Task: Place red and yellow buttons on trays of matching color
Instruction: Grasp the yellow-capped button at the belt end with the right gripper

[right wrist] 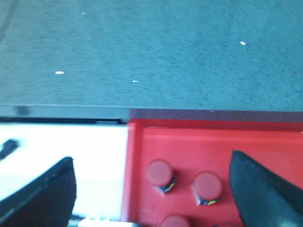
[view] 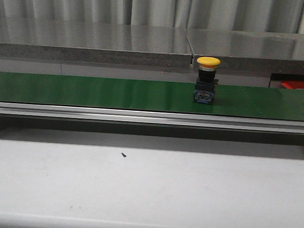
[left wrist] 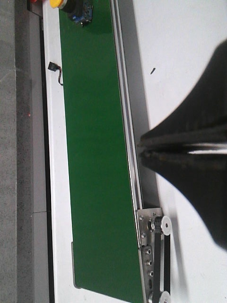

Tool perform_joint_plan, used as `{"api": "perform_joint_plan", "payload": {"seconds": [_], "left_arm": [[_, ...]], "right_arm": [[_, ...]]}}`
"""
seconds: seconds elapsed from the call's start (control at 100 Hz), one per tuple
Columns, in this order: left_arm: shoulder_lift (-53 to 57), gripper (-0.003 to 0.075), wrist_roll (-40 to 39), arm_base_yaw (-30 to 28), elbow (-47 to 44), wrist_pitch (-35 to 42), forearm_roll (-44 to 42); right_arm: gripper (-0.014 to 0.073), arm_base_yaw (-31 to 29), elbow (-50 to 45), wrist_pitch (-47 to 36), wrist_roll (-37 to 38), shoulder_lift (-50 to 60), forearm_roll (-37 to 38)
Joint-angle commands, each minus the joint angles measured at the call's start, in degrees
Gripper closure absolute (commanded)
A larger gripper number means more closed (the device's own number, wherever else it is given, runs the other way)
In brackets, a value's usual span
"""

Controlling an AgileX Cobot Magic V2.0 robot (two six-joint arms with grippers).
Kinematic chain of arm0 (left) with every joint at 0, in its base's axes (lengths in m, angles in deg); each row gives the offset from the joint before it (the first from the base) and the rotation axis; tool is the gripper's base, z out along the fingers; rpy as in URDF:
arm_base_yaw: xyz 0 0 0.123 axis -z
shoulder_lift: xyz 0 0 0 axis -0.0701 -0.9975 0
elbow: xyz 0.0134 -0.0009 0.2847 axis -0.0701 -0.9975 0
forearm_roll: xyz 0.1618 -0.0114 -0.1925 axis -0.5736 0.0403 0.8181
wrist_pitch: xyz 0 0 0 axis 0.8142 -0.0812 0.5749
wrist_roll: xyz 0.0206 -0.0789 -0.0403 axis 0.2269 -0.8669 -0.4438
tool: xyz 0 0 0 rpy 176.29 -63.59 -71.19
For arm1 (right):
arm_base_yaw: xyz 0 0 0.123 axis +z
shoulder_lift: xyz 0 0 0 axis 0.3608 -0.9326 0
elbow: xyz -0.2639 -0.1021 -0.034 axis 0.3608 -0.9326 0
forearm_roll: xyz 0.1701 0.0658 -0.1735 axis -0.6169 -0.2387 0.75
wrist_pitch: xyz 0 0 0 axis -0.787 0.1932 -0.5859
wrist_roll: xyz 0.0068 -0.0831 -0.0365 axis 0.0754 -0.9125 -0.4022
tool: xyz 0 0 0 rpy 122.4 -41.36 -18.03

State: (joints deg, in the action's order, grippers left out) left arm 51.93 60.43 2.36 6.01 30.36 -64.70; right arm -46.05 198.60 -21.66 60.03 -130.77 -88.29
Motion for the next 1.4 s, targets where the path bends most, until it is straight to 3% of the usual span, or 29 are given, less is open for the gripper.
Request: {"api": "perform_joint_plan", "payload": {"seconds": [0.0, 0.18, 0.49, 0.7, 1.06, 1.39], "left_arm": [[-0.34, 0.0739, -0.57, 0.39, 1.59, 4.08, 0.91], [-0.34, 0.0739, -0.57, 0.39, 1.59, 4.08, 0.91], [-0.34, 0.0739, -0.57, 0.39, 1.59, 4.08, 1.3], [-0.34, 0.0739, -0.57, 0.39, 1.59, 4.08, 1.45], [-0.34, 0.0739, -0.57, 0.39, 1.59, 4.08, 1.54], [-0.34, 0.0739, -0.57, 0.39, 1.59, 4.08, 1.54]], "right_arm": [[-0.0052, 0.03, 0.28, 0.72, -1.02, 7.79, -2.05], [-0.0052, 1.6, -11.08, -0.33, -1.09, 19.31, -1.95], [-0.0052, 6.87, -46.73, -11.91, -5.13, 40.92, -1.95], [-0.0052, 11.2, -62.44, -15.32, -6.73, 45.41, -1.95], [-0.0052, 17.67, -65.93, -21.03, -8.25, 37.81, -1.9], [-0.0052, 21.23, -58.57, -22.81, -8.38, 26.7, -1.9]]}}
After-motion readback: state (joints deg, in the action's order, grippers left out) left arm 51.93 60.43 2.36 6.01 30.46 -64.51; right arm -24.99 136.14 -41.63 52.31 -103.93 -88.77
